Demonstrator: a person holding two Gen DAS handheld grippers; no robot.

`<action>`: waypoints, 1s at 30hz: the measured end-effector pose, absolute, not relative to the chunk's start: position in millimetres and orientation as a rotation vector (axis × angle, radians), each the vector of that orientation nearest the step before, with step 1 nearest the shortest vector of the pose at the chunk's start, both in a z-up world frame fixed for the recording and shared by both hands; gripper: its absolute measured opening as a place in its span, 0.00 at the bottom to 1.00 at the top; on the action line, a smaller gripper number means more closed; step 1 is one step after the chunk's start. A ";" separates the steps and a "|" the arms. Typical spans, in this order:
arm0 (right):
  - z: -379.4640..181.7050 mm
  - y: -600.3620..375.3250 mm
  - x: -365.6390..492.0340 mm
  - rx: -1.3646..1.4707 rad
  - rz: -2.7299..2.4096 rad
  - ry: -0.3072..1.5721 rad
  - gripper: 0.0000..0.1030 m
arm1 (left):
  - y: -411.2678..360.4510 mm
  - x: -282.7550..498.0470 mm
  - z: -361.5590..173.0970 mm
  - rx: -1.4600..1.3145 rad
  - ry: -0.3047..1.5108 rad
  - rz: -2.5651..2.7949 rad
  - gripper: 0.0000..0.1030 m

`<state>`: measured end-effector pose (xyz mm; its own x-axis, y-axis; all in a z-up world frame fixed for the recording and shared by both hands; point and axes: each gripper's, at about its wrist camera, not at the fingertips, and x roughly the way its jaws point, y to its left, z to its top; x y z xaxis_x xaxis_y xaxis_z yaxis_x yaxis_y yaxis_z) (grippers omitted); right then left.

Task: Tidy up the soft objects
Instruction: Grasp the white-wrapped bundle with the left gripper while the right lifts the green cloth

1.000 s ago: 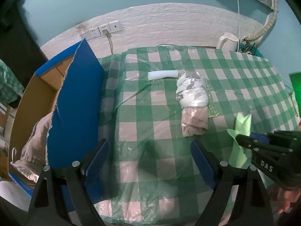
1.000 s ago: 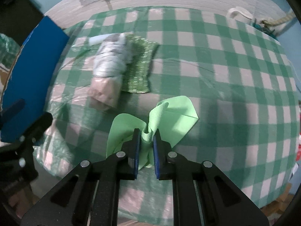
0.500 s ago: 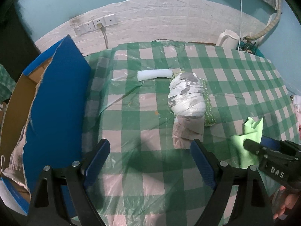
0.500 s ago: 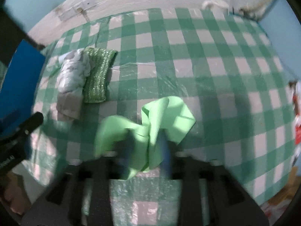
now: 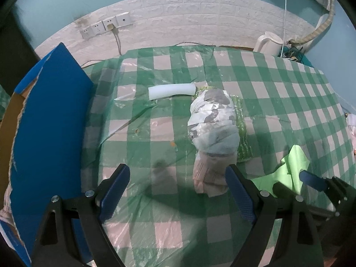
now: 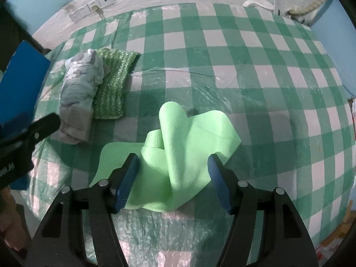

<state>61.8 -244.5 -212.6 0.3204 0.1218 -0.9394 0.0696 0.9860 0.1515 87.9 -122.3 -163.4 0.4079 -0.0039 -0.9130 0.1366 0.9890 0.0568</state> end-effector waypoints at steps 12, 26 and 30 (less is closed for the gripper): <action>-214.1 -240.7 76.6 0.182 0.077 1.236 0.11 | -138.0 110.9 -173.1 0.078 1.182 -0.117 0.86; -208.2 -264.4 76.2 0.201 0.060 1.224 0.11 | -145.9 133.8 -189.4 0.057 1.222 -0.088 0.64; -201.8 -264.7 80.0 0.175 0.050 1.206 0.11 | -142.2 131.8 -190.4 0.045 1.234 -0.100 0.44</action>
<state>80.0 -264.7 -201.8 0.3572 0.1315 -0.9247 0.0551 0.9854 0.1614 131.8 -142.2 -190.4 0.3266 -0.0516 -0.9438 0.1005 0.9947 -0.0197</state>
